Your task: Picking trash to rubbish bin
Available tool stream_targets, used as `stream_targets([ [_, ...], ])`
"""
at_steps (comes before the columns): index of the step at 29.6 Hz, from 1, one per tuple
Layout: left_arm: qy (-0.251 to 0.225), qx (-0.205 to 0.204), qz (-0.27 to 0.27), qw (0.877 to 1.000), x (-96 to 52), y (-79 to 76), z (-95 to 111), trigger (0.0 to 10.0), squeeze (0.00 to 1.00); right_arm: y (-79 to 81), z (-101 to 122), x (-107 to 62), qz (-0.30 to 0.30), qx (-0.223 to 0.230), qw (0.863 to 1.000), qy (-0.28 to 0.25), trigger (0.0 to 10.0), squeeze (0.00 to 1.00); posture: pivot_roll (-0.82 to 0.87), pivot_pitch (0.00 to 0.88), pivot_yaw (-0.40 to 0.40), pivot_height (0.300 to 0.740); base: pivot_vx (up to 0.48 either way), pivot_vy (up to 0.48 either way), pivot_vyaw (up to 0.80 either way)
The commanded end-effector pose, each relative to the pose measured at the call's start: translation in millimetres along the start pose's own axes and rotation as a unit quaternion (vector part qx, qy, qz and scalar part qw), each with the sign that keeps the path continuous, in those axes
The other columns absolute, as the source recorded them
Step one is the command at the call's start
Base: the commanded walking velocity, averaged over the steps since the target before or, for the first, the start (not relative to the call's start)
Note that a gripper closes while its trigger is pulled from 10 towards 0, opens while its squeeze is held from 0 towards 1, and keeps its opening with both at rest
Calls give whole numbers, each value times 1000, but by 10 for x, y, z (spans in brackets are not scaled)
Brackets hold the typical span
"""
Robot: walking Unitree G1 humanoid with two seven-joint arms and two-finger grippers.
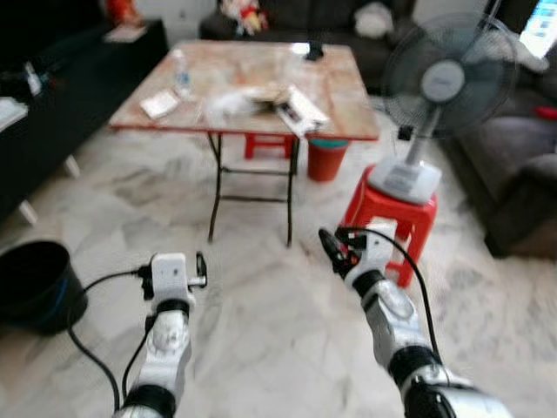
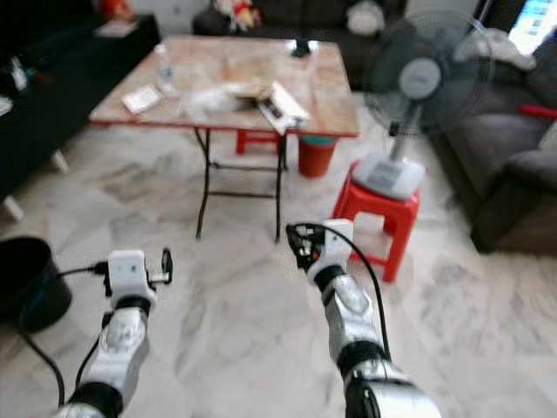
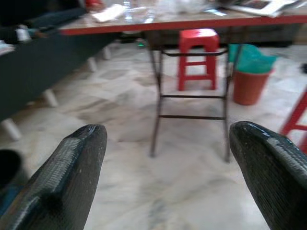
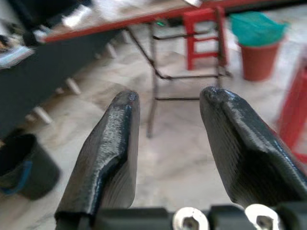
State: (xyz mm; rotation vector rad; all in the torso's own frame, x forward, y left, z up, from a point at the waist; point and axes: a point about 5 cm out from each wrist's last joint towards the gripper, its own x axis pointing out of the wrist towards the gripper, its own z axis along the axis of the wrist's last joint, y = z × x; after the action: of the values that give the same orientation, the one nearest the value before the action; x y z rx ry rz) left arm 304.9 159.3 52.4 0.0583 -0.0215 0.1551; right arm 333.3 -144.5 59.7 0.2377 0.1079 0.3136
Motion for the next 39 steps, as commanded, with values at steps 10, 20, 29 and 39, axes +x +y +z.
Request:
stream_targets([
  [10, -13, 11, 4, 1000, 43, 56, 67, 10000, 0, 131, 126, 104, 27, -9, 999, -25, 10000, 0, 47, 0, -45, 740, 408, 0, 86],
  [20, -16, 11, 3, 1000, 57, 43, 94, 10000, 0, 137, 115, 102, 30, 2, 999, -24, 10000, 0, 48, 0, -48, 740, 411, 0, 551],
  [29, -24, 13, 1, 1000, 95, 47, 146, 10000, 0, 156, 131, 119, 30, 2, 999, -26, 10000, 0, 44, 0, -45, 740, 411, 0, 0],
  [39, -45, 36, -23, 998, 143, 13, 247, 10000, 0, 185, 157, 154, 25, 11, 999, -28, 10000, 0, 41, 0, -29, 740, 412, 0, -160],
])
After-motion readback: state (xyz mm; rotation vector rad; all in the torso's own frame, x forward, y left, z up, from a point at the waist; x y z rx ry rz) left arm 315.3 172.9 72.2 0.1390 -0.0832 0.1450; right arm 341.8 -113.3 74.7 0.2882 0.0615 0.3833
